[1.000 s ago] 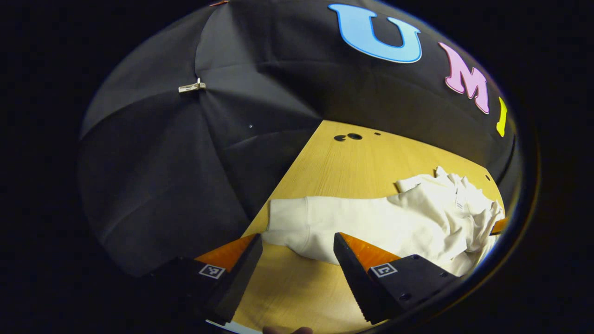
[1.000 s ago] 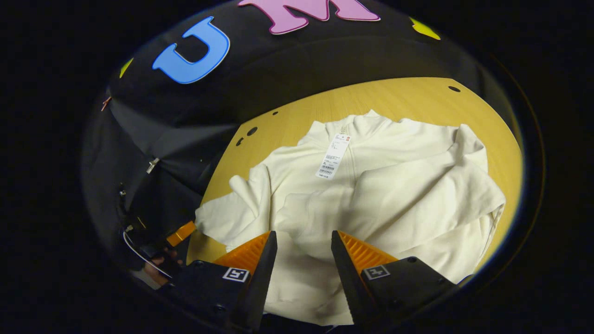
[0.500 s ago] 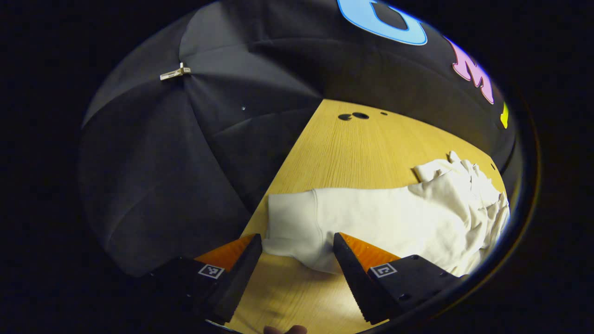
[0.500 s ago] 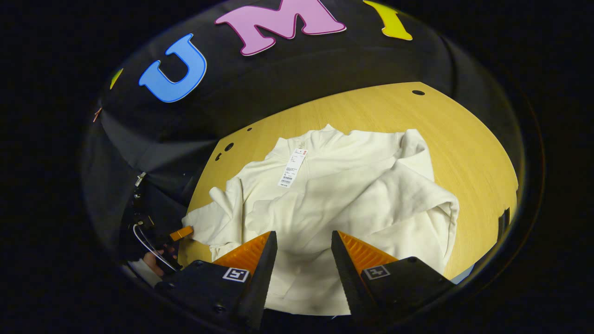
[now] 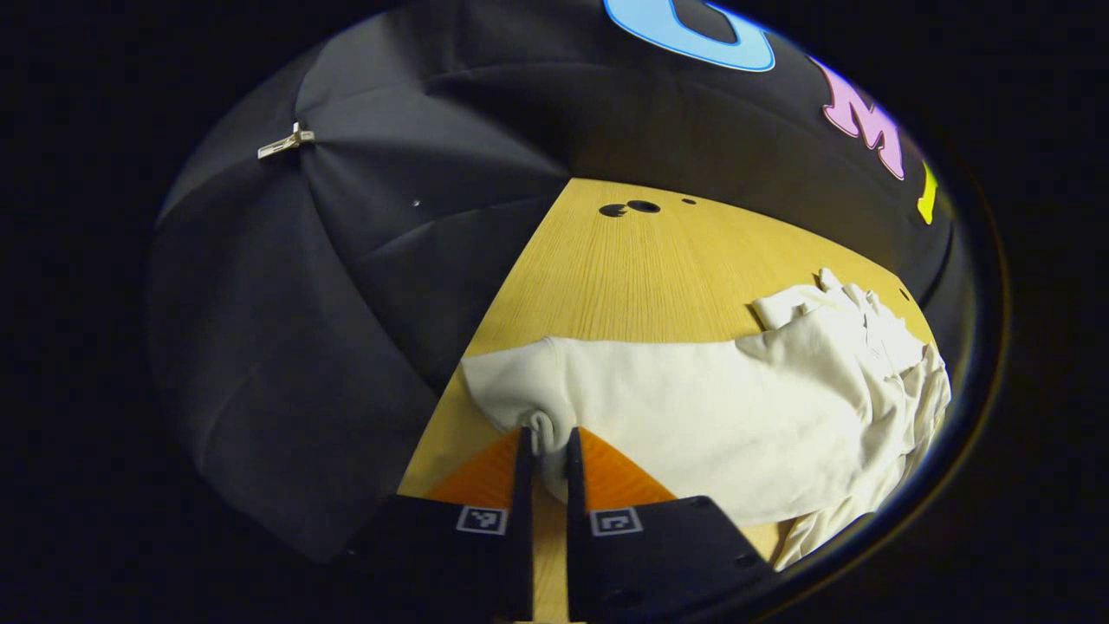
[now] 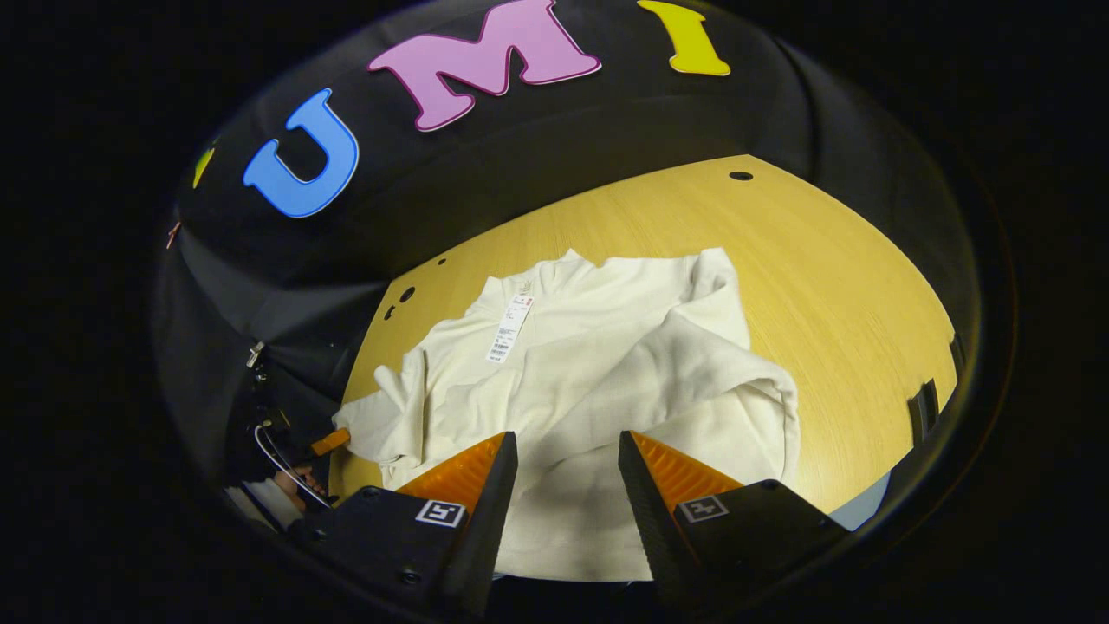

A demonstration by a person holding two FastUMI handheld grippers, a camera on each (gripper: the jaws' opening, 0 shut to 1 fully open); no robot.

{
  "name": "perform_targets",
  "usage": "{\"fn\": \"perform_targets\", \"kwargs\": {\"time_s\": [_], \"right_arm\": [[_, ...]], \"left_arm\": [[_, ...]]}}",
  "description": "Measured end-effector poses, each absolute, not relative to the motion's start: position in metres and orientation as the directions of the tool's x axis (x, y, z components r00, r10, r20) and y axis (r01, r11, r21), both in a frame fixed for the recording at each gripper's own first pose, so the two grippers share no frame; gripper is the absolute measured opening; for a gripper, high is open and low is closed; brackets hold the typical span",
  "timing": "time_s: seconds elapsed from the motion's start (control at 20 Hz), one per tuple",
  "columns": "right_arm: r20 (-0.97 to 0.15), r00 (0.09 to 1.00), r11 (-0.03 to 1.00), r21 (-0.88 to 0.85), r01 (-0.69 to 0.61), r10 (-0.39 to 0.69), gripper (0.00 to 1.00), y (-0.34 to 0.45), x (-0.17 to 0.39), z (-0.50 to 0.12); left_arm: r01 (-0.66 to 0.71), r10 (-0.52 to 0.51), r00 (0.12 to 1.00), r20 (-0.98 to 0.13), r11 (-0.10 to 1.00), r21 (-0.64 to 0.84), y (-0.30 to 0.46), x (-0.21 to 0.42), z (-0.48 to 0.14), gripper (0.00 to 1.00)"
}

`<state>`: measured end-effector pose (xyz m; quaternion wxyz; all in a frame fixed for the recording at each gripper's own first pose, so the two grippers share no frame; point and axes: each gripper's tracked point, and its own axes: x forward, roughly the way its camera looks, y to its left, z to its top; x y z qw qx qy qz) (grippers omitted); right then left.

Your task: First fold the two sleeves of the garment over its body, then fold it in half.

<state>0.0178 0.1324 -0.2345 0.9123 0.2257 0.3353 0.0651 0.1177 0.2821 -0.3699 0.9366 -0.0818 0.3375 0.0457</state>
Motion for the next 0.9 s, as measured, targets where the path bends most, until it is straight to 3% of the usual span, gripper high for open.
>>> {"fn": "perform_targets", "kwargs": {"time_s": [0.15, 0.45, 0.5, 0.65, 0.7, 0.9], "right_arm": [[-0.581, 0.770, 0.891, 0.453, 0.039, 0.262, 0.74, 0.118, 0.015, -0.232], [-0.578, 0.773, 0.884, 0.465, 0.049, 0.261, 0.74, 0.098, 0.010, -0.231], [-0.576, 0.775, 0.882, 0.468, 0.052, 0.260, 0.74, 0.095, 0.011, -0.231], [-0.572, 0.777, 0.876, 0.479, 0.055, 0.264, 0.74, 0.087, 0.012, -0.229], [-0.569, 0.778, 0.876, 0.480, 0.052, 0.265, 0.74, 0.083, 0.014, -0.227], [-0.566, 0.781, 0.876, 0.480, 0.052, 0.264, 0.74, 0.069, 0.017, -0.227]], "left_arm": [[-0.133, 0.043, 0.780, -0.624, 0.986, -0.098, 0.277, 0.120, -0.359, 0.08], [-0.093, 0.040, 0.883, -0.467, 0.992, -0.090, 0.245, 0.117, -0.279, 0.08], [-0.083, 0.029, 0.893, -0.450, 0.992, -0.100, 0.234, 0.114, -0.267, 0.03], [-0.063, 0.004, 0.906, -0.424, 0.990, -0.126, 0.198, 0.102, -0.237, 0.12], [-0.053, -0.005, 0.909, -0.417, 0.990, -0.128, 0.185, 0.100, -0.229, 0.08], [0.026, -0.080, 0.932, -0.355, 0.988, -0.154, 0.115, 0.096, -0.188, 0.08]]}}
